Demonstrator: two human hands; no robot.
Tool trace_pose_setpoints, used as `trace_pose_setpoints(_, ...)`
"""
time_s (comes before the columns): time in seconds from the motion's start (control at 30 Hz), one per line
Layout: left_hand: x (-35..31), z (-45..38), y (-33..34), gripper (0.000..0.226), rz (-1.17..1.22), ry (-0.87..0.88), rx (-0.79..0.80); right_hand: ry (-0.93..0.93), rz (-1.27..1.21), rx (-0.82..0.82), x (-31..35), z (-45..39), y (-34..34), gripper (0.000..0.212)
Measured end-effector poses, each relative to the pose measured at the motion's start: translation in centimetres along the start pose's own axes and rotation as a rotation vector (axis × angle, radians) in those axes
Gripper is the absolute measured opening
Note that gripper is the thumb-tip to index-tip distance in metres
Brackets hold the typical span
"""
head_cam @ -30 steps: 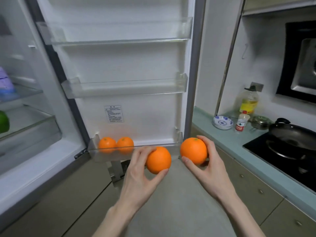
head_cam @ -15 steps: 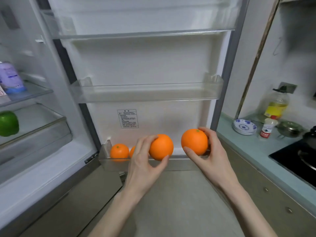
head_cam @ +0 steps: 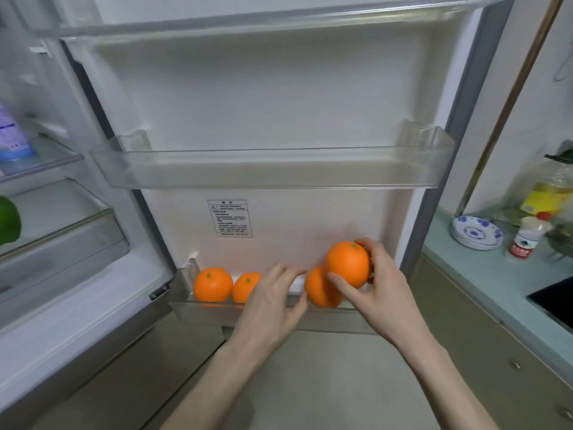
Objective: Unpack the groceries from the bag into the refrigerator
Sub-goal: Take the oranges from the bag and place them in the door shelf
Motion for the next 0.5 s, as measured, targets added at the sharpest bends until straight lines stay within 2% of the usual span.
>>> trace_pose_setpoints(0.2,1.0,-0.5,1.6,0.037,0.033,-0.068,0.069,0.049,0.012,0.033,-1.2,0.1,1.0,0.067)
trace_pose_setpoints(0.33,1.5,-1.2,2.3,0.051,-0.006,-0.145,0.128,0.072,-0.002,0.05,-1.1,0.1,1.4,0.065)
trace_pose_setpoints(0.5,1.2,-2.4,3.5,0.047,0.0,-0.246,0.3,0.09,0.003,0.089,-1.1,-0.1,1.3,0.064)
Point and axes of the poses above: each hand's wrist, its own z-axis away from the middle knuckle, its own y-axis out of the palm, x = y × z, the point moved 6 cm from there along -z, towards the middle knuckle, and after that the axes turned 12 degrees about -x, right-handed, at the moved point
